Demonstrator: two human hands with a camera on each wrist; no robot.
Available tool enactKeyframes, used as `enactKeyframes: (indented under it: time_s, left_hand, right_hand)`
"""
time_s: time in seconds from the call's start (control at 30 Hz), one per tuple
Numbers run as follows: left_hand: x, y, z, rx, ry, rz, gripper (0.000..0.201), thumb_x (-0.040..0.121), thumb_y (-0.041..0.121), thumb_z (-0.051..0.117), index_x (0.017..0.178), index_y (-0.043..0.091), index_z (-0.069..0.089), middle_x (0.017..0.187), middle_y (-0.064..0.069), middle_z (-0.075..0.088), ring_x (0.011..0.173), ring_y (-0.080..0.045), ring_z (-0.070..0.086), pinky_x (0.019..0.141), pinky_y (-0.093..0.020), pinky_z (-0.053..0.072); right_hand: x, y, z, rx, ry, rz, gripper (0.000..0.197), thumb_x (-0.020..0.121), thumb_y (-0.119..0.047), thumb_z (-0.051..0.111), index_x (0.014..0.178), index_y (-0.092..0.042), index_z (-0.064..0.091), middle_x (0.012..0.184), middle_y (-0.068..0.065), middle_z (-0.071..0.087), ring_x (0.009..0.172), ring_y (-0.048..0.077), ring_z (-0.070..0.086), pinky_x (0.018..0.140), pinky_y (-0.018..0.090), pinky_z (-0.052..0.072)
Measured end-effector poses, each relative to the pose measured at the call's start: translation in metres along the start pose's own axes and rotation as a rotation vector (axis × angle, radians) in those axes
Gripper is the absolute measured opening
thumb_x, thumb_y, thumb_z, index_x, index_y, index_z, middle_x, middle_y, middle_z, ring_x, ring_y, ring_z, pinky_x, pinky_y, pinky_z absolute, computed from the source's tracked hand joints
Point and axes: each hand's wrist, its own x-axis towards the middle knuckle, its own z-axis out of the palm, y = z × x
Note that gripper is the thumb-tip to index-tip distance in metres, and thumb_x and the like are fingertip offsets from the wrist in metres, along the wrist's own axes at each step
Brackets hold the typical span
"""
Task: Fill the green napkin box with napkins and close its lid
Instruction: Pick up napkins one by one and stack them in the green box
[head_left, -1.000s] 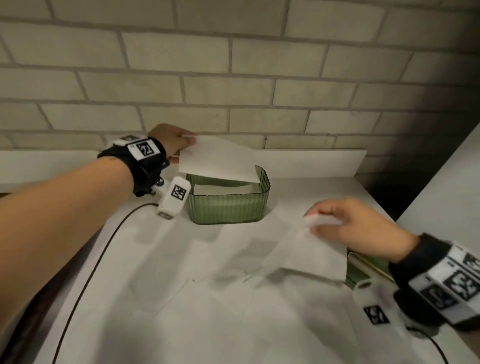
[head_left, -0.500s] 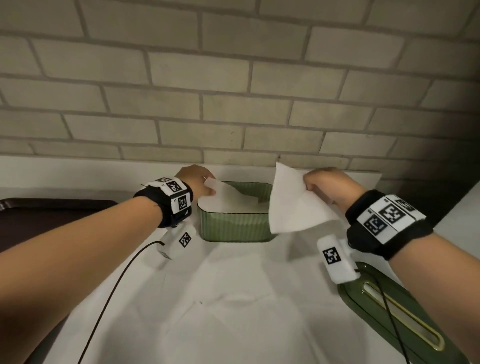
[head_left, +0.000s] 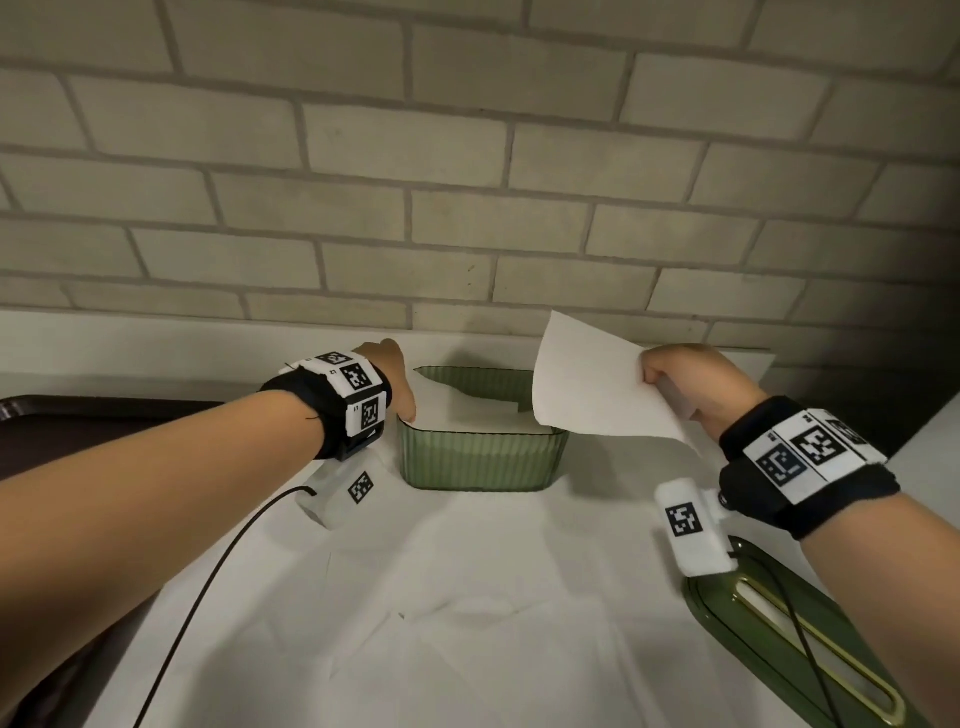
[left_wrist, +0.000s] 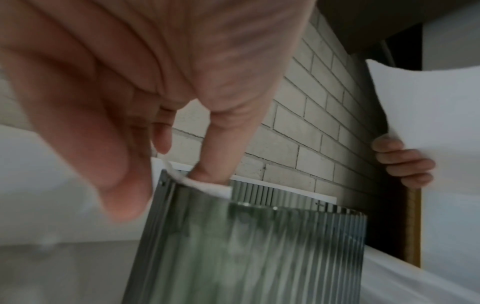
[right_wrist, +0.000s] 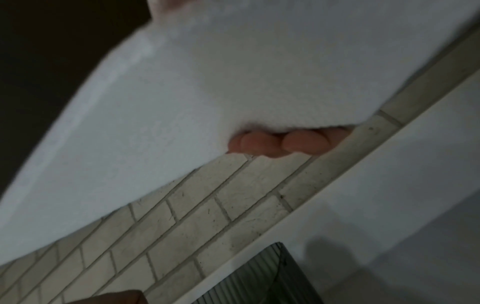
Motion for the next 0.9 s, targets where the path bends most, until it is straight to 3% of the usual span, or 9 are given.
enactKeyframes:
  time_s: [0.07, 0.2, 0.3, 0.4, 0.47, 0.57, 0.7, 0.83, 0.9]
  left_hand:
    - [0.000, 0.004, -0.001, -0.020, 0.011, 0.008, 0.052, 0.075, 0.010, 0.072, 0.121, -0.001, 0.049, 0.119, -0.015, 0.056, 0.101, -0.028, 0.064, 0.084, -0.035, 0.055]
    - [-0.001, 0.010, -0.008, 0.129, 0.078, 0.066, 0.032, 0.080, 0.005, 0.064, 0.111, 0.005, 0.058, 0.114, -0.009, 0.059, 0.094, -0.021, 0.059, 0.062, -0.024, 0.047]
    - [0.002, 0.013, -0.014, 0.092, 0.149, 0.112, 0.028, 0.085, 0.004, 0.059, 0.112, 0.004, 0.064, 0.122, -0.010, 0.059, 0.104, -0.026, 0.060, 0.078, -0.029, 0.049]
    - [0.003, 0.016, -0.018, -0.119, 0.137, 0.140, 0.030, 0.087, 0.002, 0.060, 0.117, 0.003, 0.064, 0.127, -0.013, 0.057, 0.108, -0.029, 0.061, 0.090, -0.032, 0.052]
    - [0.003, 0.020, -0.018, -0.252, 0.113, 0.191, 0.034, 0.089, -0.002, 0.058, 0.121, 0.005, 0.062, 0.125, -0.013, 0.058, 0.104, -0.027, 0.063, 0.090, -0.030, 0.052]
    - [0.001, 0.029, -0.016, -0.533, 0.096, 0.244, 0.033, 0.087, -0.007, 0.058, 0.116, 0.007, 0.065, 0.110, -0.011, 0.060, 0.085, -0.022, 0.063, 0.077, -0.021, 0.054]
    - [-0.003, 0.038, -0.019, -0.883, 0.079, 0.274, 0.032, 0.085, -0.010, 0.059, 0.112, 0.005, 0.067, 0.108, -0.011, 0.058, 0.074, -0.015, 0.062, 0.054, -0.011, 0.055]
    - [-0.001, 0.038, -0.016, -1.169, 0.010, 0.226, 0.035, 0.085, -0.015, 0.055, 0.117, -0.002, 0.062, 0.095, -0.009, 0.056, 0.076, -0.018, 0.059, 0.051, -0.014, 0.055]
    - [0.004, 0.033, -0.008, -1.144, -0.010, 0.172, 0.034, 0.085, -0.014, 0.055, 0.116, -0.002, 0.063, 0.097, -0.010, 0.059, 0.080, -0.022, 0.061, 0.053, -0.016, 0.056]
  right_hand:
    - [-0.001, 0.004, -0.004, -0.003, 0.001, -0.013, 0.026, 0.072, -0.007, 0.051, 0.053, -0.018, 0.038, 0.065, 0.003, 0.036, 0.065, 0.020, 0.033, 0.057, 0.027, 0.025]
    - [-0.004, 0.013, -0.014, -0.003, 0.004, -0.050, 0.031, 0.076, -0.002, 0.049, 0.052, -0.015, 0.036, 0.058, 0.003, 0.031, 0.055, 0.018, 0.028, 0.050, 0.023, 0.021]
    - [-0.006, 0.020, -0.021, 0.024, 0.007, -0.073, 0.031, 0.077, -0.002, 0.049, 0.052, -0.014, 0.038, 0.058, 0.004, 0.033, 0.056, 0.018, 0.029, 0.050, 0.025, 0.022]
    - [-0.009, 0.027, -0.028, 0.048, 0.002, -0.083, 0.030, 0.078, -0.003, 0.049, 0.052, -0.014, 0.039, 0.062, 0.005, 0.034, 0.062, 0.021, 0.031, 0.055, 0.028, 0.023]
    - [-0.013, 0.032, -0.031, 0.040, -0.024, -0.092, 0.029, 0.079, -0.002, 0.048, 0.054, -0.013, 0.041, 0.067, 0.009, 0.037, 0.068, 0.023, 0.034, 0.058, 0.029, 0.025]
    - [-0.022, 0.041, -0.034, -0.013, -0.087, -0.082, 0.020, 0.084, -0.003, 0.046, 0.065, -0.008, 0.050, 0.075, 0.012, 0.047, 0.073, 0.025, 0.044, 0.061, 0.030, 0.032]
    - [-0.038, 0.053, -0.032, -0.122, -0.226, -0.058, 0.015, 0.090, -0.004, 0.049, 0.078, -0.003, 0.059, 0.078, 0.012, 0.058, 0.074, 0.024, 0.055, 0.064, 0.029, 0.041]
    - [-0.052, 0.069, -0.023, -0.273, -0.332, -0.099, 0.017, 0.089, -0.009, 0.054, 0.077, -0.007, 0.065, 0.075, 0.005, 0.064, 0.071, 0.017, 0.061, 0.066, 0.027, 0.047]
    - [-0.057, 0.076, -0.019, -0.283, -0.337, -0.113, 0.016, 0.087, -0.009, 0.055, 0.076, -0.006, 0.067, 0.076, 0.006, 0.066, 0.072, 0.018, 0.063, 0.068, 0.030, 0.049]
